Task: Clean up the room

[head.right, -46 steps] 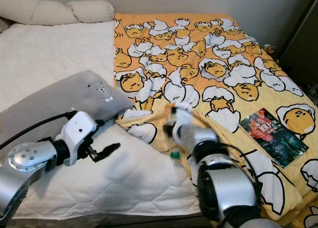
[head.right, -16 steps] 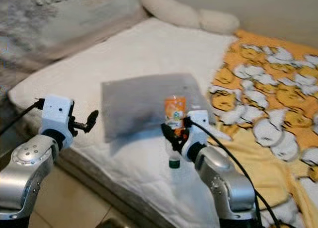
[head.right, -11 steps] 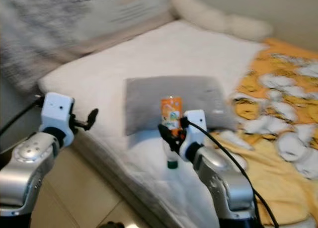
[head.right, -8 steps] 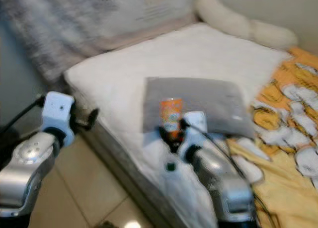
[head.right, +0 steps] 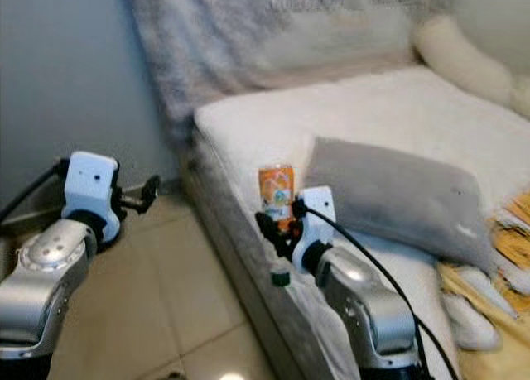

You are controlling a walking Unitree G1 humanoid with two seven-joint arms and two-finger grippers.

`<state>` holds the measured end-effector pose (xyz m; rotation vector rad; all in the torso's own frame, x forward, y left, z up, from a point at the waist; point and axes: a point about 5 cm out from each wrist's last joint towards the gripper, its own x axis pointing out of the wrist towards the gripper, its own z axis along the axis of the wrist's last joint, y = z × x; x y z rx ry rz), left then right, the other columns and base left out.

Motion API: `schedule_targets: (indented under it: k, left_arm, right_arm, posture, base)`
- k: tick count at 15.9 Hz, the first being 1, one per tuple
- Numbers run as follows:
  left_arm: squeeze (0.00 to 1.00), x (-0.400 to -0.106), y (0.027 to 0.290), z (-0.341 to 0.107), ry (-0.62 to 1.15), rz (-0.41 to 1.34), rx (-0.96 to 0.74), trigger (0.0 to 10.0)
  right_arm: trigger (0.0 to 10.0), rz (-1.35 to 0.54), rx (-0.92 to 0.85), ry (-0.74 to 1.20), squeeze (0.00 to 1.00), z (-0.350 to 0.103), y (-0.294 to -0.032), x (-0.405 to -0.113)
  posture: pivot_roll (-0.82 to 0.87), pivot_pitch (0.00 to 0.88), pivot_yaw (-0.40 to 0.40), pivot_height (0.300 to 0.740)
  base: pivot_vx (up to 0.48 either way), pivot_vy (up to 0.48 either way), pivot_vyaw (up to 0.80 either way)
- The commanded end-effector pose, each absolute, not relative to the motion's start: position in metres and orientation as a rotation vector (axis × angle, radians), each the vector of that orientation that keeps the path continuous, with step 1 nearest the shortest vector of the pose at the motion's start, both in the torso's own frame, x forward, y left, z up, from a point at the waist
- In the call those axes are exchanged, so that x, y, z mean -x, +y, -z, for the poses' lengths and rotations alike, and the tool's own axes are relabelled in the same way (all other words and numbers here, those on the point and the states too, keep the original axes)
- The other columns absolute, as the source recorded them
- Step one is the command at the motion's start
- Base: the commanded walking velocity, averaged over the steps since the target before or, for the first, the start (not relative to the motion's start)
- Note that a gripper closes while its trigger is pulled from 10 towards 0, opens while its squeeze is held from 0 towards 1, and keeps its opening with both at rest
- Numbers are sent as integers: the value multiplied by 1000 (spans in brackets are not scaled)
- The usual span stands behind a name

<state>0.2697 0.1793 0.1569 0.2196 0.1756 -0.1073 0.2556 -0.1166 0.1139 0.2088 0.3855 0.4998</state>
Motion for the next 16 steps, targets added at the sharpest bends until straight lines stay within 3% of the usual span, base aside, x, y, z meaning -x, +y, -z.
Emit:
schedule_targets:
  k: [1,8,12,16]
  left_arm:
    - [0,-270,175,-159,161,124,-214,10000]
    - [0,-273,175,-161,150,141,-226,10000]
    - [0,-274,177,-162,145,136,-231,10000]
    - [0,-273,179,-160,148,128,-226,10000]
  right_arm:
    - [10000,-487,-189,362,0,-118,-119,-259]
    - [10000,-509,-117,353,0,-118,-113,-262]
    - [10000,-528,25,318,0,-120,-109,-262]
    - [10000,-426,27,315,0,-115,-120,-268]
  posture:
    - [-114,0,-44,740]
    - [-113,0,-38,740]
    - [-112,0,-38,740]
    - [-108,0,-41,740]
  base:
    - [0,0,800]
    - [182,0,759]
    - [282,0,0]
    - [329,0,0]
